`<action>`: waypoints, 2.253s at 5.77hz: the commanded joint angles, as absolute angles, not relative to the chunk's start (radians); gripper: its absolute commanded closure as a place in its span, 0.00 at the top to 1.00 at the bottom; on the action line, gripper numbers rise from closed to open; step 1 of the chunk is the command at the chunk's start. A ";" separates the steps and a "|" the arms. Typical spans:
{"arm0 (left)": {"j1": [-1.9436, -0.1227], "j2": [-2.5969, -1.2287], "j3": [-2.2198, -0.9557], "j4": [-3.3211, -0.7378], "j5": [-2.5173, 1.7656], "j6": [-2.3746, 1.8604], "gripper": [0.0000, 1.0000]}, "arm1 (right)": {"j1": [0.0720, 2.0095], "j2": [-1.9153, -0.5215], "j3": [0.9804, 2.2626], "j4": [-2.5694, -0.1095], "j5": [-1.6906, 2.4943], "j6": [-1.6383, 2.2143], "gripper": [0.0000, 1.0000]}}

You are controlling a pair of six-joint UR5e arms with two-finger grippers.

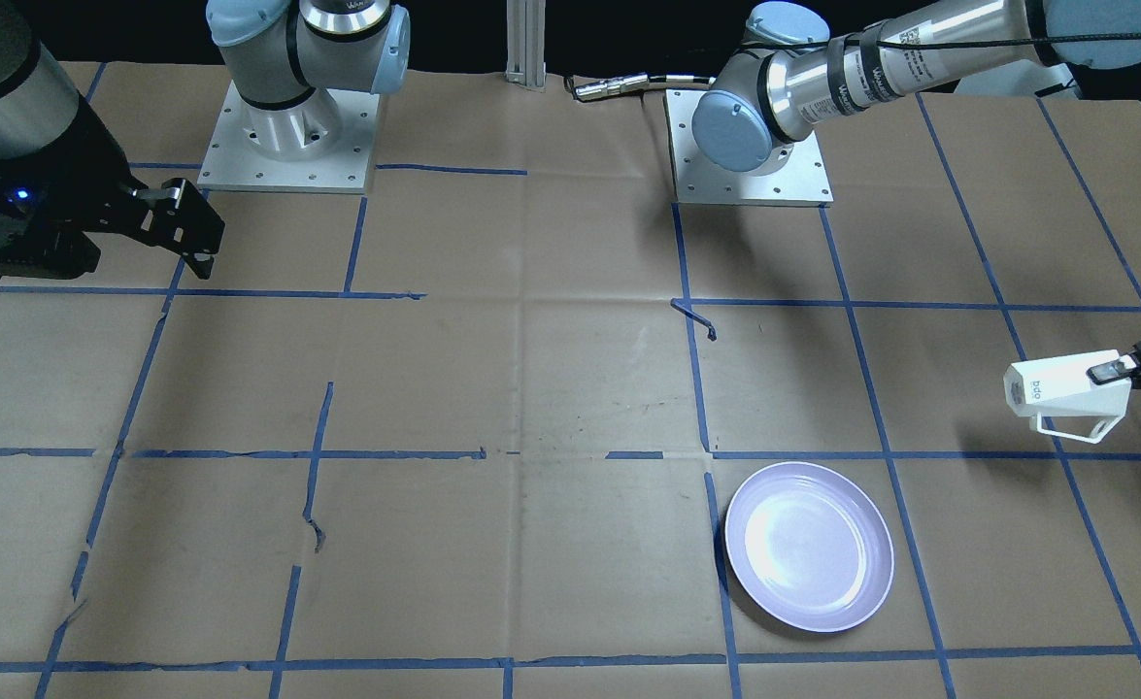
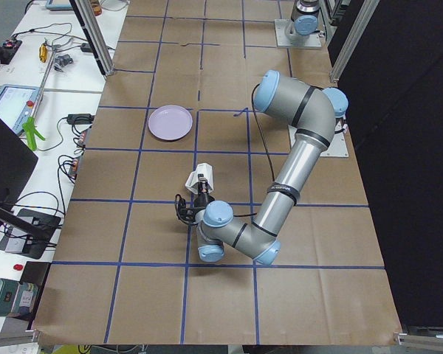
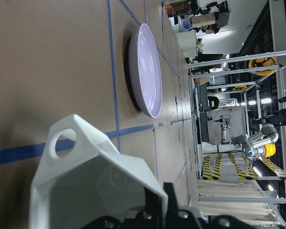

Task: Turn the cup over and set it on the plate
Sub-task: 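Lift the mug with the left gripper and rotate it upright, then carry the upright mug over the plate and lower it onto the plate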

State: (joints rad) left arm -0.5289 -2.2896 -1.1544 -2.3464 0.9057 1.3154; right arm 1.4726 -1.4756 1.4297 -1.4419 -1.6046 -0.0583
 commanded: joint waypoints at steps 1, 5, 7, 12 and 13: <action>-0.538 -2.151 -1.160 -2.342 0.905 1.182 0.00 | 1.473 -1.476 1.430 -1.442 -1.605 -0.058 1.00; -0.934 -1.828 -1.280 -1.771 1.126 0.504 0.00 | 1.473 -1.476 1.430 -1.442 -1.605 -0.058 1.00; -1.174 -1.778 -1.341 -1.568 1.314 0.286 0.00 | 1.473 -1.476 1.430 -1.442 -1.605 -0.058 1.00; -1.420 -1.747 -1.480 -1.266 1.566 0.117 0.00 | 1.473 -1.476 1.430 -1.442 -1.605 -0.058 1.00; -1.431 -1.762 -1.506 -1.197 1.580 0.117 0.00 | 1.473 -1.476 1.430 -1.442 -1.605 -0.058 1.00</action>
State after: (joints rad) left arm -1.4210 -1.7510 -1.4794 -1.2669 1.5566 0.1162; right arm 1.4726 -1.4757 1.4297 -1.4419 -1.6045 -0.0583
